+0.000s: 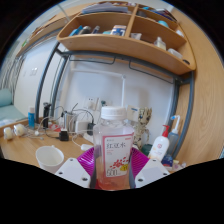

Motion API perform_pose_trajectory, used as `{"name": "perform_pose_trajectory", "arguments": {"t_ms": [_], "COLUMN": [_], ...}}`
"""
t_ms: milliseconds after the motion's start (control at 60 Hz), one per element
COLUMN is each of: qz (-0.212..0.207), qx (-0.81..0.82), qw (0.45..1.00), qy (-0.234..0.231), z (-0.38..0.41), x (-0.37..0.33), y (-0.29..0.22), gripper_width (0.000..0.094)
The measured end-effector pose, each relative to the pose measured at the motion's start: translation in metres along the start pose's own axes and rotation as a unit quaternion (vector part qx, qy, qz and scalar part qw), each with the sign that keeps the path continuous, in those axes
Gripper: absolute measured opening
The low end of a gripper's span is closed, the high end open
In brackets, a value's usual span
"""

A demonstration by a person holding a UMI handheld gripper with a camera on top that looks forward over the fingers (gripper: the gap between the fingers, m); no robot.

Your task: Pour water

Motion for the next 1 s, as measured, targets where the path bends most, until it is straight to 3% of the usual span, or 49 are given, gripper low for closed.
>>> {"name": "perform_pose_trajectory", "arguments": {"t_ms": [100, 450, 667, 783, 1000], "qz": [0.000, 0.000, 0.000, 0.028, 0.044], "qx": [0.073, 0.118, 0.107, 0.133, 0.178], "qw": [0.997, 0.993, 0.994, 0.991, 0.983], "qy": [-0.016, -0.009, -0.006, 0.005, 0.010], "z": [0.000, -0.004, -0.003, -0.009, -0.007], "x": [0.007, 0.018, 0.018, 0.011, -0.047], "y": [0.008, 0.033, 0.035, 0.042, 0.053], "gripper_width": [0.0461, 0.0476, 0.0621, 0.0849, 0.0859]}}
Point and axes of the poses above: the point between the fingertips, and its own axes, seen from behind it with the camera up: z to the left, y down, x forward, the way the camera looks, the point moved 9 cm from there along -x, backward, against the way the camera looks, and after that the axes turned 4 degrees about x, right-handed, at the moved point
